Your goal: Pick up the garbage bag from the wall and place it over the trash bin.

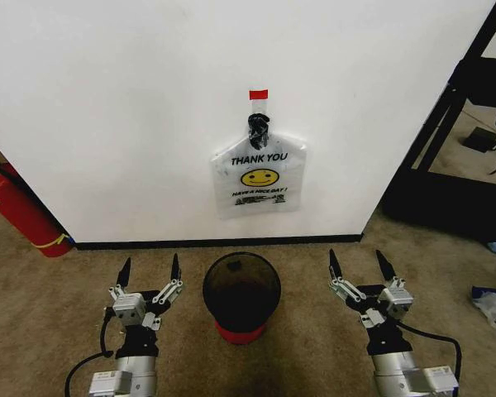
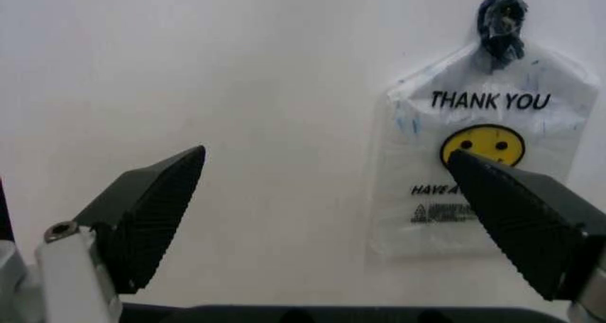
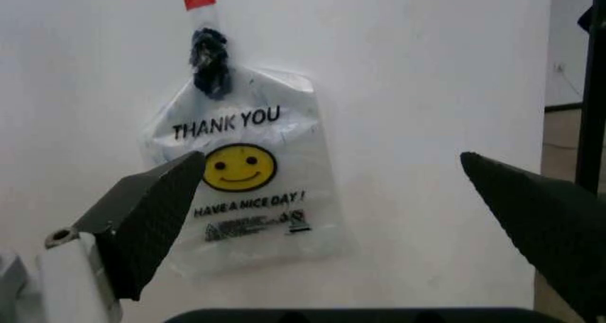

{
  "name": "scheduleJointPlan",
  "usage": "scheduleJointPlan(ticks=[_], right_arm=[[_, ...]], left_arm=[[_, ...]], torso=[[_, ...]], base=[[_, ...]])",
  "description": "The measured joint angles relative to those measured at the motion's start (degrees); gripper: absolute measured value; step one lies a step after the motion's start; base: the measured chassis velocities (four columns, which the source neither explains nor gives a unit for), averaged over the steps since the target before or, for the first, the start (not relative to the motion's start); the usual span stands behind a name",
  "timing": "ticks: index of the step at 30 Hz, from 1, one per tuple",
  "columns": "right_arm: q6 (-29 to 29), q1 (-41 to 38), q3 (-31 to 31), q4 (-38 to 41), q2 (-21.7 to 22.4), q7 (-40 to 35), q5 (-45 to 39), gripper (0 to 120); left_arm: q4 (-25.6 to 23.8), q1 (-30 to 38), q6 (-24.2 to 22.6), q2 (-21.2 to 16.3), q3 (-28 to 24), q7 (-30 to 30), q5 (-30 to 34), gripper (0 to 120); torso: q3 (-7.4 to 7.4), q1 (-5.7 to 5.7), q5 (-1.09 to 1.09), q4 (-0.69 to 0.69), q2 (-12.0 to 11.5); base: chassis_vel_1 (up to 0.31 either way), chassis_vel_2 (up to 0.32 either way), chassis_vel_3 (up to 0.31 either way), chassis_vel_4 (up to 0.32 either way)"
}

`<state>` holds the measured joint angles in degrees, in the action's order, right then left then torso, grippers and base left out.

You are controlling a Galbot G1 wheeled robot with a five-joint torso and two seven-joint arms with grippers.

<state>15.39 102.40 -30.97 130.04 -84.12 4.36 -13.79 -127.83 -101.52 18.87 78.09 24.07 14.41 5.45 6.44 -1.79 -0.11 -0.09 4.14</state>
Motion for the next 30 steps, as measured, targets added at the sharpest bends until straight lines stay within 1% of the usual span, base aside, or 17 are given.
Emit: scheduleJointPlan(ticks=[8,9,11,15,16,17,18,19,22,23,24,25,26,27,28,29,30], right_arm=[[-1.5,-1.1,0.6,-1.0,1.5,0.9,-5.3,100],[-2.0,-1.7,0.9,-1.3,2.1,1.3,-7.0,100],[-4.1,-4.6,1.7,-2.0,4.3,2.6,-13.3,100],[-10.4,-13.3,2.3,-3.4,9.6,5.4,-27.7,100],[-10.4,-13.3,2.3,-3.4,9.6,5.4,-27.7,100],[-11.6,-14.9,2.4,-3.8,10.4,5.9,-30.3,100],[-14.5,-18.9,3.0,-5.0,12.5,7.0,-36.4,100],[-16.3,-22.2,3.7,-6.7,14.0,7.9,-40.3,100],[-18.7,-31.1,6.5,-11.9,16.1,8.5,-45.2,100],[-19.1,-33.4,7.3,-13.2,16.3,8.5,-46.2,100],[-19.1,-33.4,7.3,-13.2,16.3,8.5,-46.2,100],[-19.5,-35.3,8.1,-14.4,16.4,8.5,-47.1,100],[-20.3,-39.7,10.1,-17.5,16.4,8.5,-49.0,100],[-20.6,-41.8,11.2,-19.2,16.2,8.5,-49.8,100],[-21.0,-44.4,12.6,-21.7,15.8,8.3,-51.0,100],[-21.3,-46.4,13.4,-23.6,15.4,8.2,-51.9,100],[-21.3,-46.4,13.4,-23.6,15.4,8.2,-51.9,100]], left_arm=[[0.5,0.4,0.0,0.1,-0.3,0.1,-1.3,100],[0.5,0.4,0.0,0.1,-0.4,0.1,-1.4,100],[0.5,0.2,0.0,0.2,-0.4,0.1,-1.8,100],[0.1,-0.3,0.0,0.2,-0.5,0.1,-2.5,100],[0.1,-0.3,0.0,0.2,-0.5,0.1,-2.5,100],[0.1,-0.4,0.0,0.2,-0.5,0.1,-2.7,100],[-0.1,-0.7,0.1,0.2,-0.5,0.1,-3.1,100],[-0.3,-1.0,0.2,0.3,-0.5,0.1,-3.4,100],[-0.6,-1.7,0.5,0.6,-0.4,0.1,-4.2,100],[-0.6,-1.9,0.6,0.8,-0.4,0.1,-4.4,100],[-0.6,-1.9,0.6,0.8,-0.4,0.1,-4.4,100],[-0.6,-2.0,0.7,0.9,-0.3,0.1,-4.6,100],[-0.6,-2.3,0.9,1.2,-0.3,0.2,-5.0,100],[-0.6,-2.5,1.1,1.4,-0.3,0.2,-5.3,100],[-0.6,-2.7,1.2,1.6,-0.3,0.3,-5.6,100],[-0.6,-2.9,1.4,1.8,-0.3,0.3,-6.0,100],[-0.6,-2.9,1.4,1.8,-0.3,0.3,-6.0,100]], torso=[[0.0,0.0,0.0,-0.01,0.0],[0.0,0.0,0.0,-0.01,0.0],[0.0,0.0,0.0,-0.01,0.0],[0.0,0.0,0.01,0.0,0.0],[0.0,0.0,0.01,0.0,0.0],[0.0,0.0,0.01,0.02,0.0],[0.0,0.0,0.0,0.0,0.0],[0.0,0.0,0.0,0.0,0.0],[0.01,0.0,0.02,0.0,0.0],[0.01,-0.01,0.01,0.02,0.0],[0.01,-0.01,0.01,0.02,0.0],[0.01,0.0,0.0,0.01,0.0],[0.01,-0.01,0.0,0.01,0.0],[0.01,-0.01,0.0,0.02,0.0],[0.01,-0.01,0.0,0.0,0.0],[0.01,-0.01,0.01,0.01,0.0],[0.01,-0.01,0.01,0.01,0.0]], base=[[0.0,0.0,0.0,0.0],[0.0,0.0,0.0,0.0],[0.0,0.0,0.0,0.0],[0.0,0.0,0.0,0.0],[0.0,0.0,0.0,0.0],[0.0,0.0,0.0,0.0],[0.0,0.0,0.0,0.0],[0.0,0.0,0.0,0.0],[0.0,0.0,0.0,0.0],[0.0,0.0,0.0,0.0],[0.0,0.0,0.0,0.0],[0.0,0.0,0.0,0.0],[0.0,0.0,0.0,0.0],[0.0,0.0,0.0,0.0],[0.0,0.0,0.0,0.0],[0.0,0.0,0.0,0.0],[0.0,0.0,0.0,0.0]])
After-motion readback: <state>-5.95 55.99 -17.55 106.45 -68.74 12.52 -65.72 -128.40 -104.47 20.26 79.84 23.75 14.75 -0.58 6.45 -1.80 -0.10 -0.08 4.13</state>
